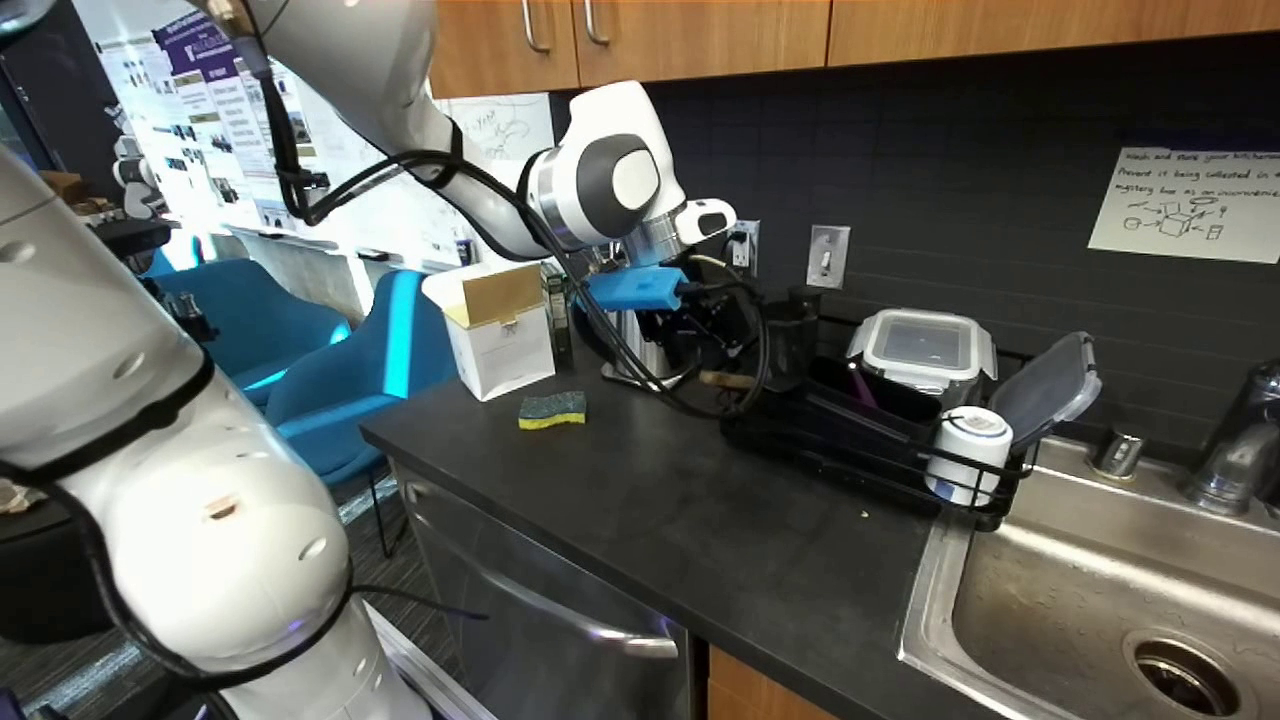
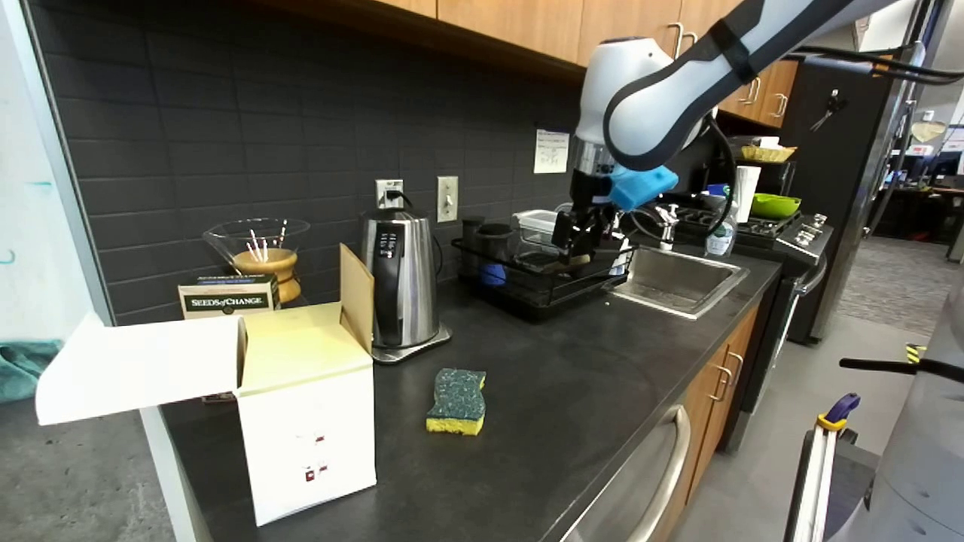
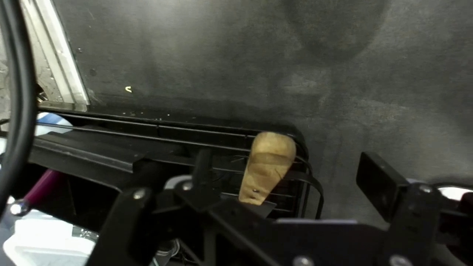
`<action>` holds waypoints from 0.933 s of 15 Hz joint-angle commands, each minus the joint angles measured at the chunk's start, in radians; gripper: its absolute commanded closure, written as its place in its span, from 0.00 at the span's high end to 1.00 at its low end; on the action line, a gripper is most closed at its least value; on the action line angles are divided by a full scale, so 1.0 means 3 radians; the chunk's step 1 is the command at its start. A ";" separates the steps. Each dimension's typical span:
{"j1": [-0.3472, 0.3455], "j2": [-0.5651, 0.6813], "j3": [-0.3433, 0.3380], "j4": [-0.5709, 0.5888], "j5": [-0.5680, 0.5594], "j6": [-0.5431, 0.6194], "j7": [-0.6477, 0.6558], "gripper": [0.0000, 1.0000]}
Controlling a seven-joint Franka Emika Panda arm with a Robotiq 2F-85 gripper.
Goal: Put the brown spatula in the black bucket in the drying rack
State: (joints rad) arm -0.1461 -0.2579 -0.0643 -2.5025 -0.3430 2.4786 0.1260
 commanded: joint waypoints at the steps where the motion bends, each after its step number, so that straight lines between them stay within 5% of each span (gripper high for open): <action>1: 0.0027 0.0119 -0.0049 0.0140 0.0343 -0.0045 -0.0054 1.00; 14: 0.0013 0.0295 -0.0204 0.0616 0.0865 -0.0818 -0.0442 1.00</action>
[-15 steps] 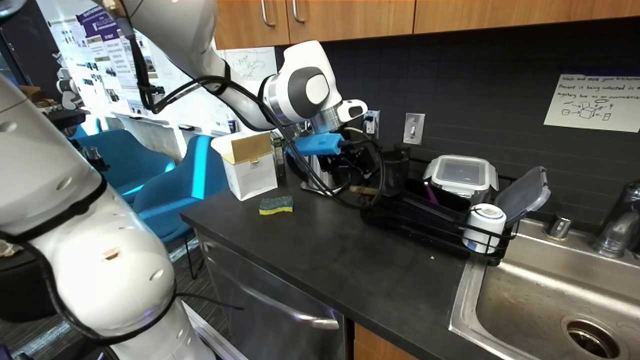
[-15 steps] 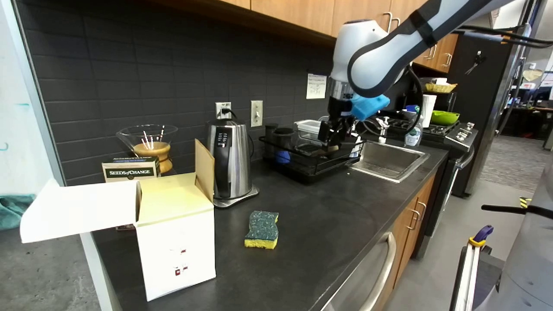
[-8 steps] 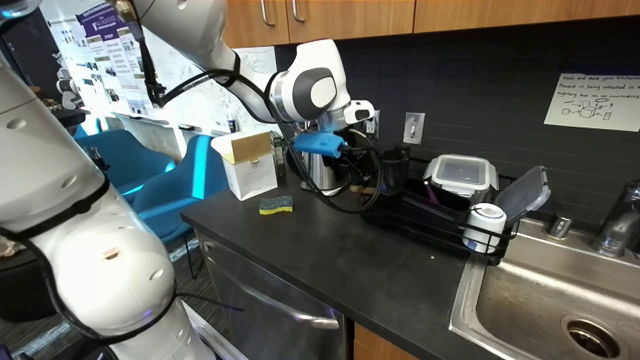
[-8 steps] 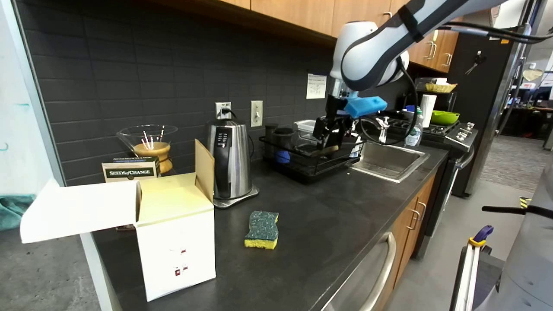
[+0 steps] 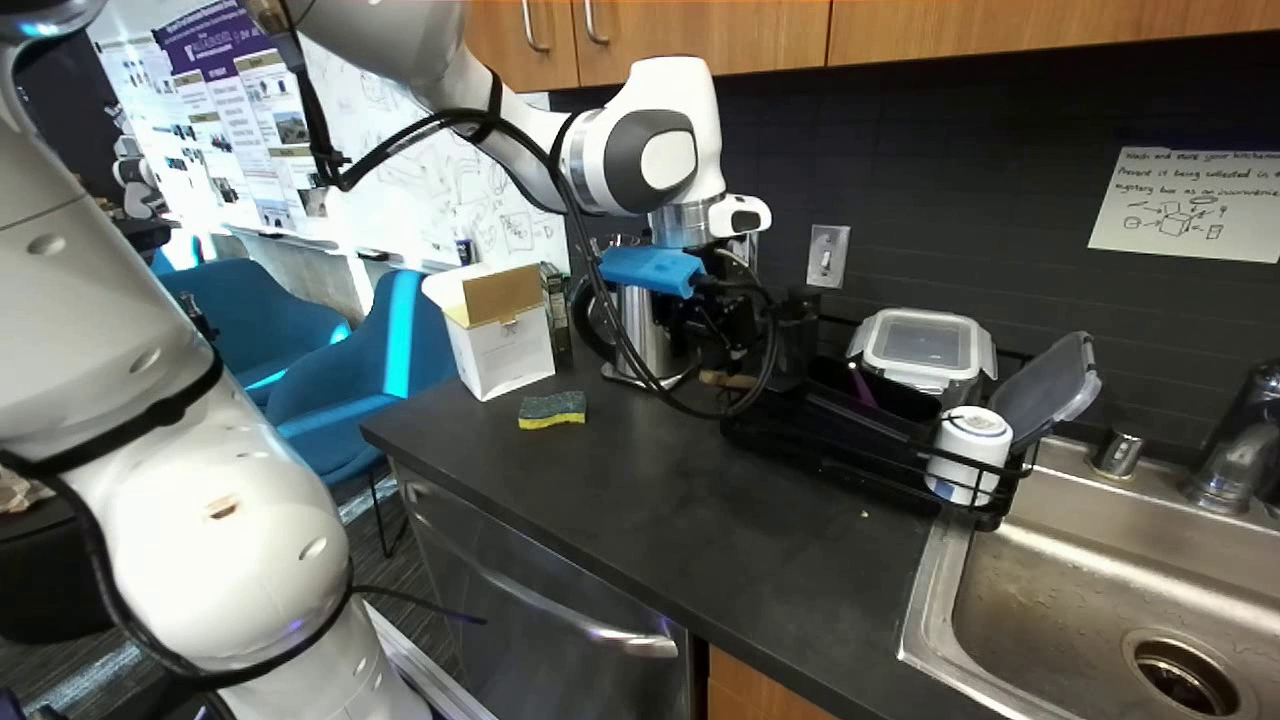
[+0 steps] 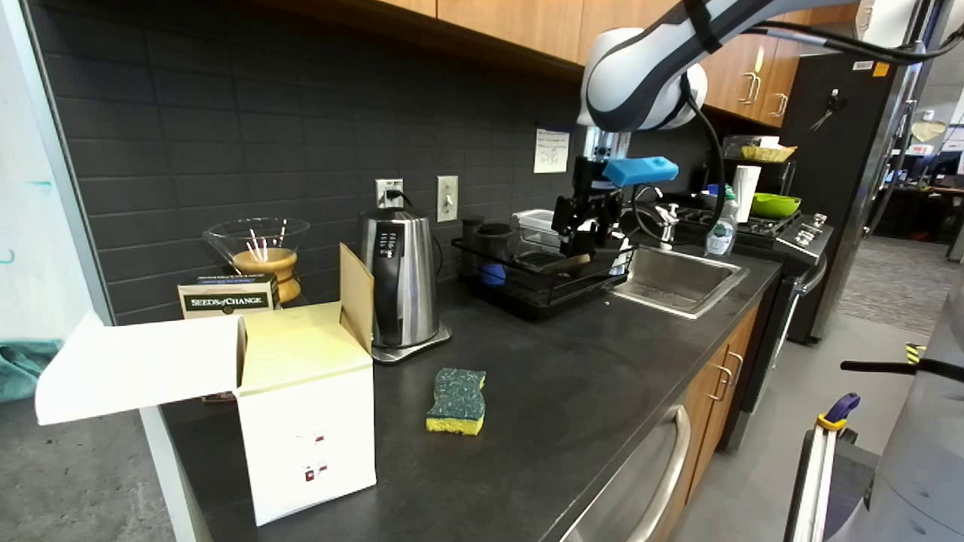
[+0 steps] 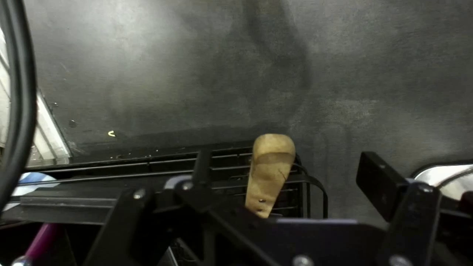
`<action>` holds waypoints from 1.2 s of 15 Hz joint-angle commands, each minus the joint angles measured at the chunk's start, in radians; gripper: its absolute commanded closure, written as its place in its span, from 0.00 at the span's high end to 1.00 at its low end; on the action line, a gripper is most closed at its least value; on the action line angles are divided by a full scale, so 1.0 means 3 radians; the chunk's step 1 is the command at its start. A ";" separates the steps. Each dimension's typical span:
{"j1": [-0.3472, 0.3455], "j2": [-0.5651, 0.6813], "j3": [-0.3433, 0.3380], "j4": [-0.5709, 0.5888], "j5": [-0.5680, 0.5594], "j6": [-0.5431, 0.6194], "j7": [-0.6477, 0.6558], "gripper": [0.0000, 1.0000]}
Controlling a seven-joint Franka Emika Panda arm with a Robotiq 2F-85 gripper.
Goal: Put the brown spatula in the black bucket in the drying rack
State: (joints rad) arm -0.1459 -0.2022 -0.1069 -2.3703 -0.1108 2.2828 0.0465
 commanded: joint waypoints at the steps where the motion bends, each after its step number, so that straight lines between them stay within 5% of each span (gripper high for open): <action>1: 0.0013 0.0130 -0.0081 0.0193 0.0097 -0.0170 -0.0225 1.00; 15: 0.0022 0.0411 -0.0135 0.0295 0.0316 -0.0152 -0.0776 1.00; 17: 0.0022 0.0430 -0.0132 0.0302 0.0313 -0.0145 -0.0792 0.91; 18: 0.0023 0.0441 -0.0131 0.0312 0.0315 -0.0147 -0.0807 0.70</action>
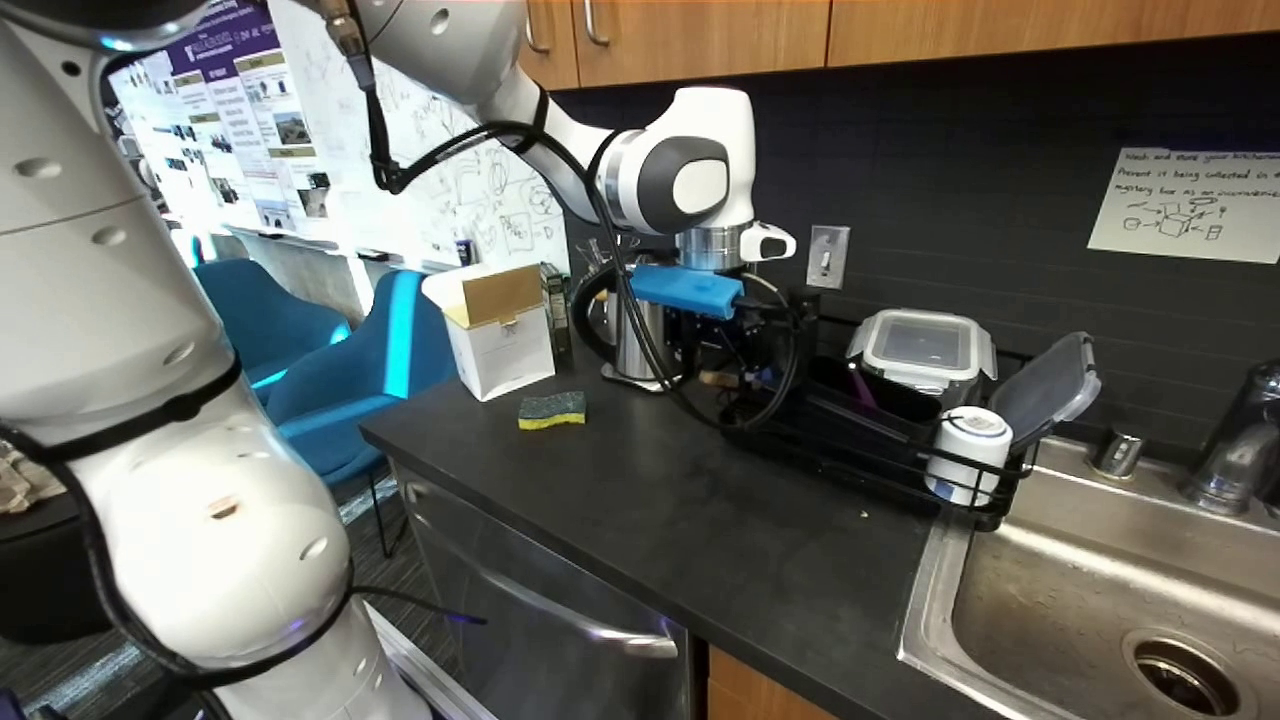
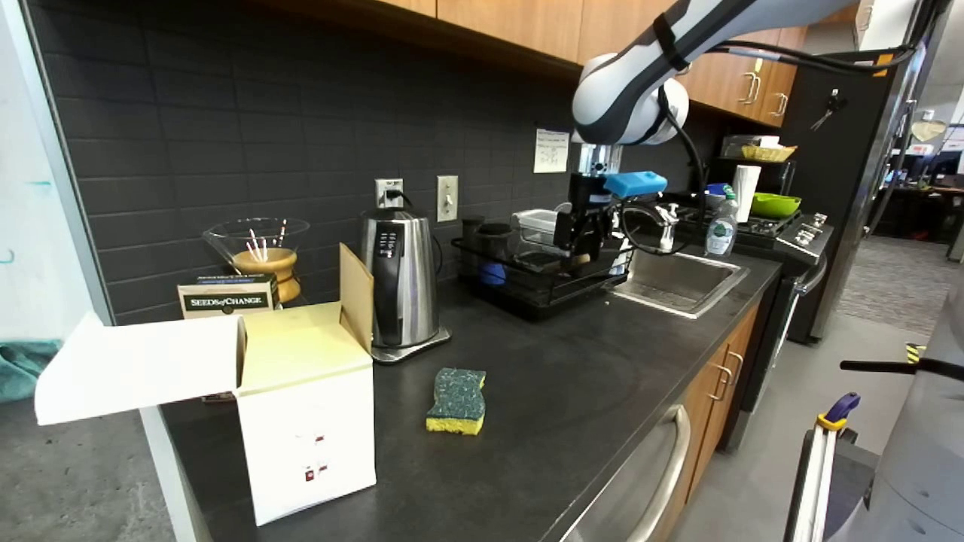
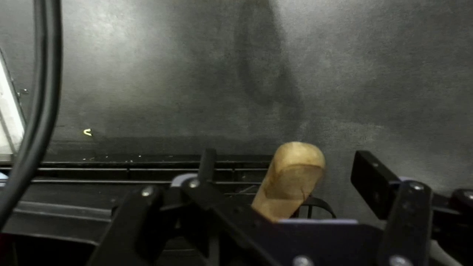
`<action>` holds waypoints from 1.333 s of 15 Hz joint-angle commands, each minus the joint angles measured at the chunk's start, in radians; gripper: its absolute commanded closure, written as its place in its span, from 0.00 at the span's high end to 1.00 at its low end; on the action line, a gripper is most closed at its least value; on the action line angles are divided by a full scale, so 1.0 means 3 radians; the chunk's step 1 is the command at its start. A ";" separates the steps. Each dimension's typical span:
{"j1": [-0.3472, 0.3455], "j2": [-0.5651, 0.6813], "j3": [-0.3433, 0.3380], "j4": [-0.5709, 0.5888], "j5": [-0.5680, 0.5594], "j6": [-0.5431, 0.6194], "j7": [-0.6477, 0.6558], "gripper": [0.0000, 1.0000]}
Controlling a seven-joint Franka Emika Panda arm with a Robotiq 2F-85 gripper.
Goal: Put the brown spatula in the black bucket in the drying rack
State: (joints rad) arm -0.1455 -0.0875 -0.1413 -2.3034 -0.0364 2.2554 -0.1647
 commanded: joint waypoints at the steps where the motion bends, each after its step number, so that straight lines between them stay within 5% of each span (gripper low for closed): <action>1: 0.0024 0.0064 -0.0014 0.0093 0.0077 -0.0052 -0.0122 0.66; 3: 0.0027 0.0060 -0.0010 0.0104 0.0072 -0.0059 -0.0141 0.60; 10: 0.0036 0.0036 -0.0004 0.0124 0.0062 -0.0070 -0.0171 0.09; 20: 0.0054 -0.0094 0.0014 0.0089 0.0041 -0.0204 -0.0154 0.09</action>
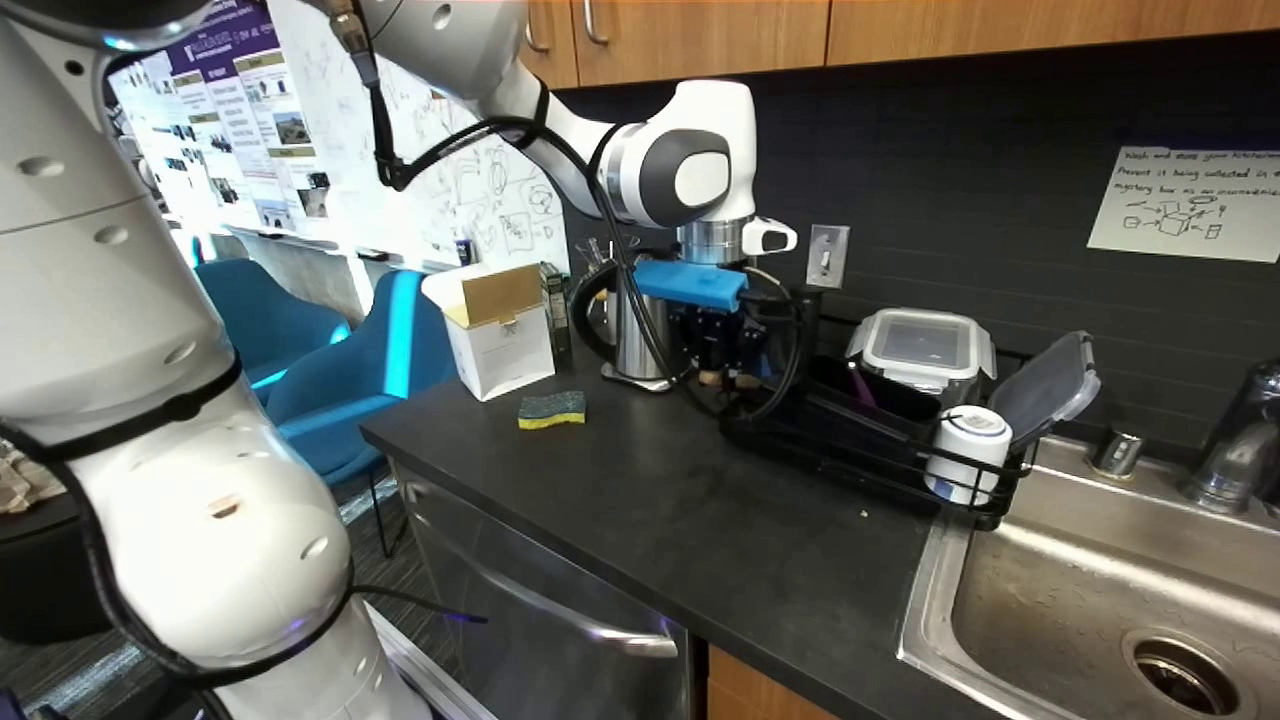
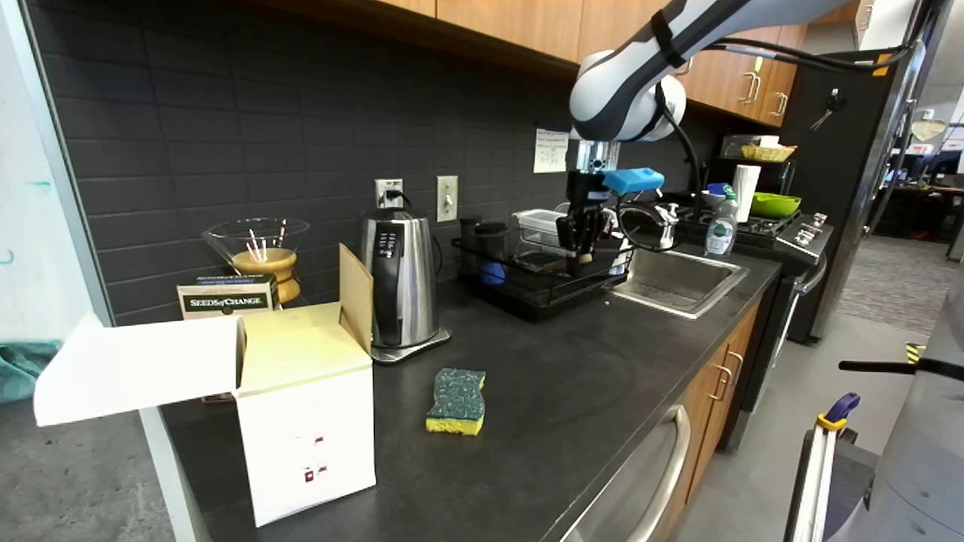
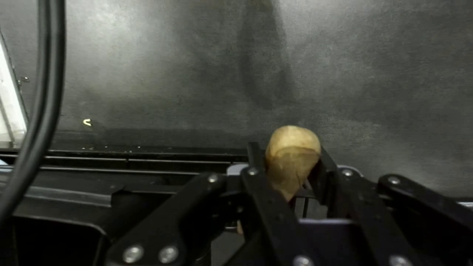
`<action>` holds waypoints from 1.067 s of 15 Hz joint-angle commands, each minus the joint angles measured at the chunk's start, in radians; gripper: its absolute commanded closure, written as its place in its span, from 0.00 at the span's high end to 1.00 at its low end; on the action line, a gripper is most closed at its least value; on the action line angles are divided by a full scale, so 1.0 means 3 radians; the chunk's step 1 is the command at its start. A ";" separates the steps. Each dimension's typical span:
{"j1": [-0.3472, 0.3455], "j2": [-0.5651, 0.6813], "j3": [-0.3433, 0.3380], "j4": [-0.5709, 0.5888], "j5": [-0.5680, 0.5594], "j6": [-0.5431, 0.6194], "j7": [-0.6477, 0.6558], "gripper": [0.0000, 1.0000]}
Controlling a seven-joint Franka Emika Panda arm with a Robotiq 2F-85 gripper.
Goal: Put the brown spatula in the black bucket in the drying rack
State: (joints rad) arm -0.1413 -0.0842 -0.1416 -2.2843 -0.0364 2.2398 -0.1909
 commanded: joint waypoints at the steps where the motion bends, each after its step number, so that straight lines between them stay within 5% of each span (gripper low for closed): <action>1: 0.0044 -0.0137 0.0019 0.0032 0.0047 -0.0202 -0.0072 0.09; 16: 0.0157 -0.0623 0.0098 -0.0016 -0.0084 -0.0617 -0.0009 0.09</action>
State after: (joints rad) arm -0.0990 -0.2223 -0.1193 -2.2709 -0.0401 2.0750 -0.1919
